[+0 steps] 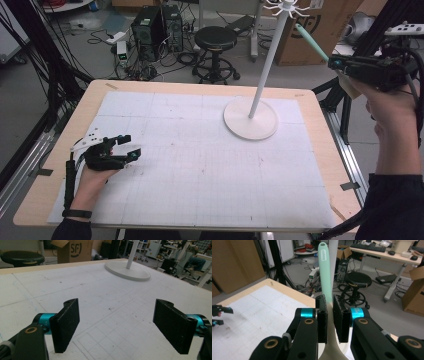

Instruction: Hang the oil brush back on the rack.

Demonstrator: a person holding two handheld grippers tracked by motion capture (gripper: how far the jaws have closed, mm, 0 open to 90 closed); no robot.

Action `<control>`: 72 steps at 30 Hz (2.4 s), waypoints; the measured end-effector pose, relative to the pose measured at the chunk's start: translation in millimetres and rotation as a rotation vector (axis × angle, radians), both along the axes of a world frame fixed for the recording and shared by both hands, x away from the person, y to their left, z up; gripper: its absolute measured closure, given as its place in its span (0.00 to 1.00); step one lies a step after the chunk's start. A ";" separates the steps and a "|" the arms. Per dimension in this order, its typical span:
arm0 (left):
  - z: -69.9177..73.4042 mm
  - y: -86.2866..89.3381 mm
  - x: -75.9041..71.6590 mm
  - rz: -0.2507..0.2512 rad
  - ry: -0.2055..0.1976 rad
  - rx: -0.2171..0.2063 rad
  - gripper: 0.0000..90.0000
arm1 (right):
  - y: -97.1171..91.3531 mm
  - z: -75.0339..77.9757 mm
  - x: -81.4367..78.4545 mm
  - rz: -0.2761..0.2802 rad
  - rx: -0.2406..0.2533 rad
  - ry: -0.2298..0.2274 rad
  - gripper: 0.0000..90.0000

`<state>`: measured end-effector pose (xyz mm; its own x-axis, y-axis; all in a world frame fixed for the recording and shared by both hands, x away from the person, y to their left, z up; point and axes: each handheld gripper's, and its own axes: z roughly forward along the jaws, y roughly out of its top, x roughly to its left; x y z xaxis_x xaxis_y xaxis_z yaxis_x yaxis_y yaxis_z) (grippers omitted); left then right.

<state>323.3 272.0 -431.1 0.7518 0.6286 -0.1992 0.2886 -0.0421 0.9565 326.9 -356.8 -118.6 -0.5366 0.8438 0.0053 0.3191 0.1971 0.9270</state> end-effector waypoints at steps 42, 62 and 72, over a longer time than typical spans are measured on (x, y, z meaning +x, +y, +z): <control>-0.1 -0.3 -0.5 -0.013 0.004 0.002 0.24 | 11.6 -0.2 16.4 -0.047 -0.020 -0.002 0.92; 1.1 0.6 -1.1 -0.014 -0.002 -0.002 0.24 | 26.1 -24.8 28.4 -0.016 -0.035 0.007 0.68; 1.7 1.2 -1.5 -0.011 -0.005 -0.004 0.24 | 33.8 -79.7 10.2 0.128 -0.015 -0.004 0.44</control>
<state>321.8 273.2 -429.4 0.7594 0.6197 -0.1980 0.2837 -0.0416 0.9580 337.1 -323.0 -198.2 -0.6397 0.7685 -0.0092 0.2872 0.2501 0.9246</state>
